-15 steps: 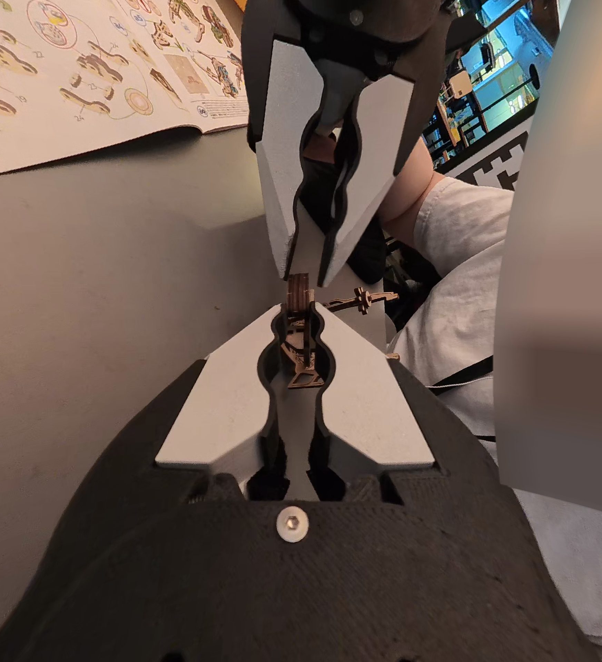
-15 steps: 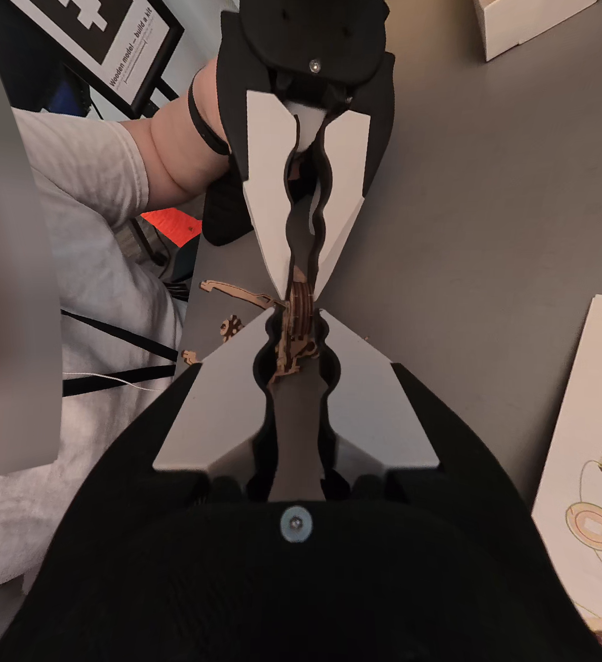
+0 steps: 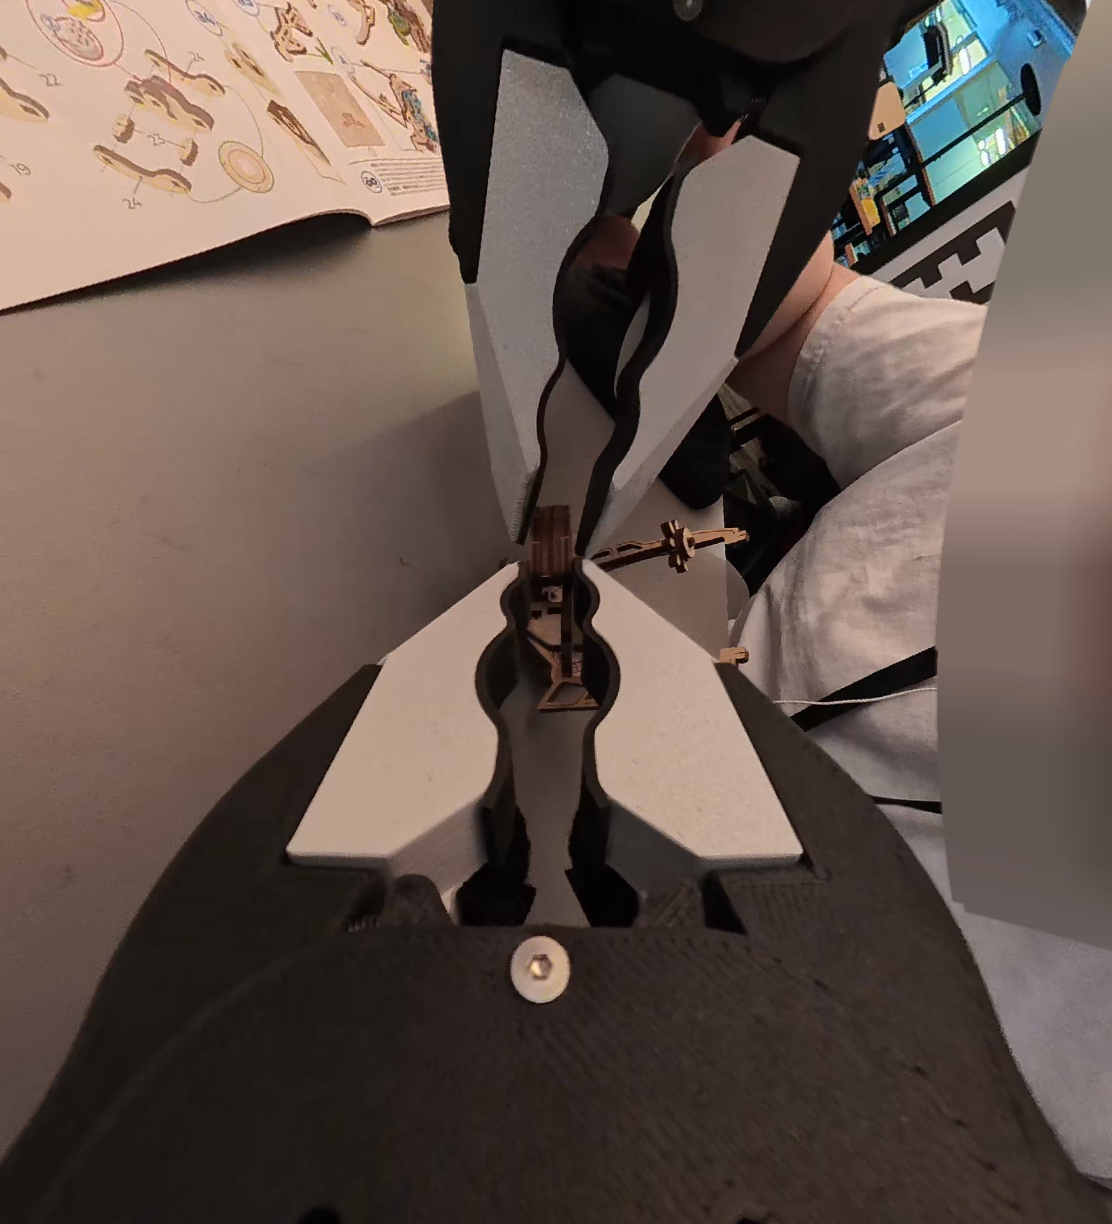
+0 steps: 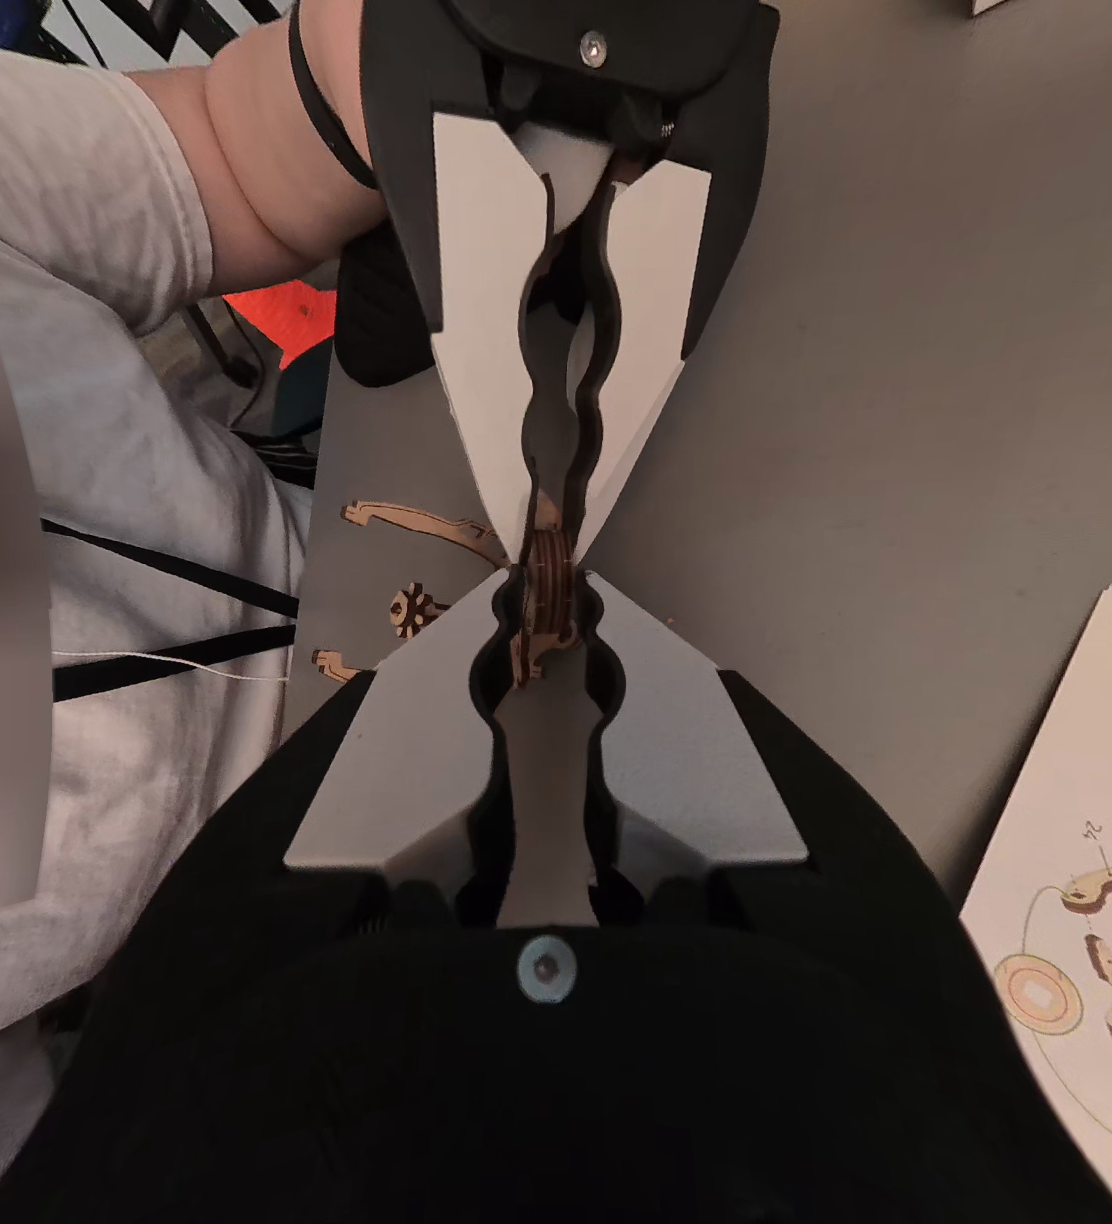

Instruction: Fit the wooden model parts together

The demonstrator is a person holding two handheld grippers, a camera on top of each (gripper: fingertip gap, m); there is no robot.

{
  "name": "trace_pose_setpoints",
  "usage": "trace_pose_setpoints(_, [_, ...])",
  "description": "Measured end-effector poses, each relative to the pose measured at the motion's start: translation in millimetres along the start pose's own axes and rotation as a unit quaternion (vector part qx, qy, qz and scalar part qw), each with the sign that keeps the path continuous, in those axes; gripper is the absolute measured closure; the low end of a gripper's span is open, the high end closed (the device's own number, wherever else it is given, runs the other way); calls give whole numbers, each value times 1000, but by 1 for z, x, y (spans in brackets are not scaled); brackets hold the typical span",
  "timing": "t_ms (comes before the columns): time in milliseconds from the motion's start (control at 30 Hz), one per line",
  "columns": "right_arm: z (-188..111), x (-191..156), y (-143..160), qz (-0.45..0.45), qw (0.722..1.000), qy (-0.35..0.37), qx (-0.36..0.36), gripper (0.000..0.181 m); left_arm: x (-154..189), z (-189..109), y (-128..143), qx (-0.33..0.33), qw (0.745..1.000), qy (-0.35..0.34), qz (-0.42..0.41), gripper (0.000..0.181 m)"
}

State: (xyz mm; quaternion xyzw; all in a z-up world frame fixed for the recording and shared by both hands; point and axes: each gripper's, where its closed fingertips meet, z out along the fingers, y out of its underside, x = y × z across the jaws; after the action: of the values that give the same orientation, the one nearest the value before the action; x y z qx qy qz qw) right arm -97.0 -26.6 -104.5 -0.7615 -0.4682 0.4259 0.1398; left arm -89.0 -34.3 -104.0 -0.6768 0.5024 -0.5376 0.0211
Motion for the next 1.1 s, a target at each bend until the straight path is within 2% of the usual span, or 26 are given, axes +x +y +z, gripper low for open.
trace_pose_setpoints(700, [-2, 3, 3, -60, 996, 58, -33, 170, -2, 0, -2, 12, 1000, 7, -1, 171])
trace_pose_setpoints(767, [-3, 4, 4, -61, 996, 65, -31, 170, -1, 0, -3, 17, 1000, 10, -1, 166])
trace_pose_setpoints(833, [-6, 5, 5, -61, 995, 72, -27, 170, -3, -4, -6, 25, 1000, 0, -7, 147])
trace_pose_setpoints(867, [-9, 6, 6, -58, 995, 74, -22, 170, -4, -8, -7, 30, 1000, -6, -4, 145])
trace_pose_setpoints(1000, [-25, 6, 8, -49, 995, 90, 6, 170, -12, -21, 3, 23, 999, -39, -7, 154])
trace_pose_setpoints(1100, [-39, 4, 6, -46, 994, 95, 39, 170, -8, -12, 15, -5, 999, -14, -39, 160])
